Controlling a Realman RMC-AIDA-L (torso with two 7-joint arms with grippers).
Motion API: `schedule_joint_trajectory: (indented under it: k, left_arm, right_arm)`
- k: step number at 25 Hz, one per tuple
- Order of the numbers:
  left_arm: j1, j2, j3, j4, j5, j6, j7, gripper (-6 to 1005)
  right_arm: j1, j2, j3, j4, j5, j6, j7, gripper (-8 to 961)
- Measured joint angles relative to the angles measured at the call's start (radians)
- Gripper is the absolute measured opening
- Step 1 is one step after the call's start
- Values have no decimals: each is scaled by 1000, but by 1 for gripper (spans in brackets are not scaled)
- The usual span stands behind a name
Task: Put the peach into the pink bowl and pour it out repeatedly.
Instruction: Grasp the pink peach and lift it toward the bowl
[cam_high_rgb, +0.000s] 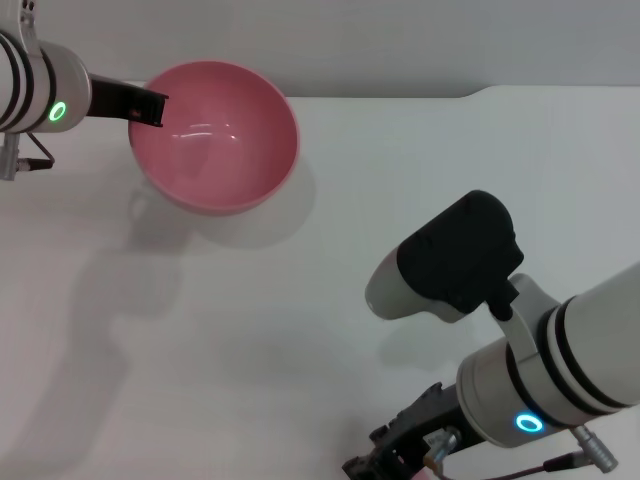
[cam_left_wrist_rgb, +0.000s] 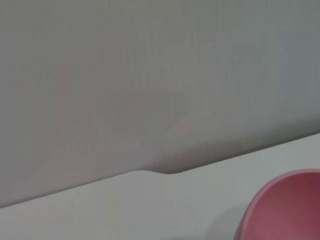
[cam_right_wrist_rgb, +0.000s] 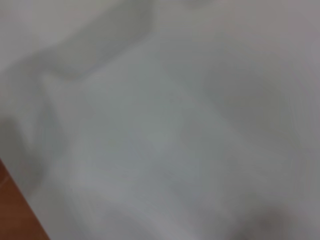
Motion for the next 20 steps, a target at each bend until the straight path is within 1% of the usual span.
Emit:
schedule_joint_trajectory:
  k: [5,11,20]
  left_arm:
    - [3,0,-1,0,0,0,0,46]
    - [2,0,3,0,0,2,0,46]
    - [5,1,3,-1,0,4,0,46]
  right_arm:
    - [-3,1,-7,-7,1,0,-13,502]
    - [-6,1,-14,-14,1,-5,-21,323]
    - [-25,1,10,1,-7,-23,-50,206]
